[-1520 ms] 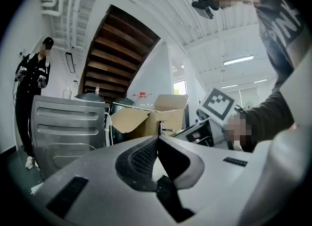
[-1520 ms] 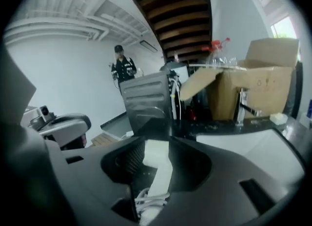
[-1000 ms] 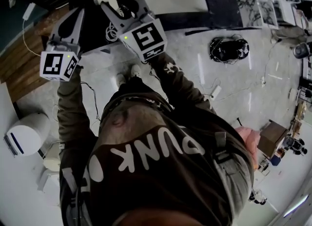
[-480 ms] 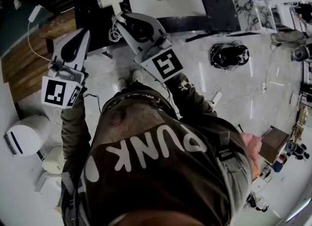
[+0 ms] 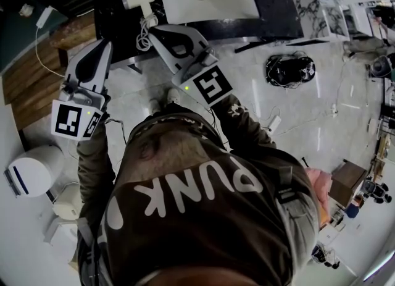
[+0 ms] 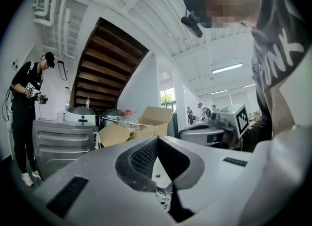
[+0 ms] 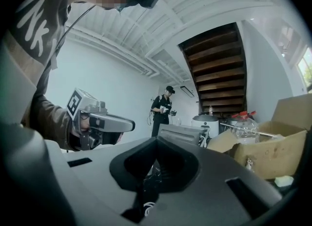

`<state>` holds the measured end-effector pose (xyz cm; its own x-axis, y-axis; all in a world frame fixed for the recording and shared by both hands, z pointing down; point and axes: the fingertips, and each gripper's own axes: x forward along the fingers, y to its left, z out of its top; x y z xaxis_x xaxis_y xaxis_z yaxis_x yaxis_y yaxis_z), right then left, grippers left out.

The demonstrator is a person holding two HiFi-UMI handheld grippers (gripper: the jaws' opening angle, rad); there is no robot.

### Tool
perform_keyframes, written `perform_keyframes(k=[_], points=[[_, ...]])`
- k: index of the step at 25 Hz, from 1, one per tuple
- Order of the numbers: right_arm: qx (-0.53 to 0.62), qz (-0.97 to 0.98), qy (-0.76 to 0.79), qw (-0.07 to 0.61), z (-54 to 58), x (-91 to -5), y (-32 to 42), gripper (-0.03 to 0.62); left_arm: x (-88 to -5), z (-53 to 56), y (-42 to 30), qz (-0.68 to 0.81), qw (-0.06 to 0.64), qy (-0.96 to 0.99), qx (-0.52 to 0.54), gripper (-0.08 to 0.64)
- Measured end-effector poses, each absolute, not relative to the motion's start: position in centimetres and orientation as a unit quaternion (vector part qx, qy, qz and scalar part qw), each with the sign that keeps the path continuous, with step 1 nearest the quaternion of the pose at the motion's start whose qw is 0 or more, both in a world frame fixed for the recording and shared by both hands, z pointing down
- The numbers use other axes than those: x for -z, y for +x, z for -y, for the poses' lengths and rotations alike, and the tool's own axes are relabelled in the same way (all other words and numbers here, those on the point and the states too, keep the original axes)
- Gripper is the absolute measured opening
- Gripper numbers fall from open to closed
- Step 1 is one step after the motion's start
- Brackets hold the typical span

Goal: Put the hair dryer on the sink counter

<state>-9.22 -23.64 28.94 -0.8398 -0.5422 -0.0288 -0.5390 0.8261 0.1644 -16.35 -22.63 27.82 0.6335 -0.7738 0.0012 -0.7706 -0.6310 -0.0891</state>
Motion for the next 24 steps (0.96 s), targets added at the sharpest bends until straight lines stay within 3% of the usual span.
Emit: perform_keyframes(k=[24], points=[[0.066, 0.954, 0.292, 0.012, 24.0, -29.3, -7.9, 0.008, -27.5, 22.4, -15.2, -0.432, 0.034, -0.901, 0.014, -0.006]])
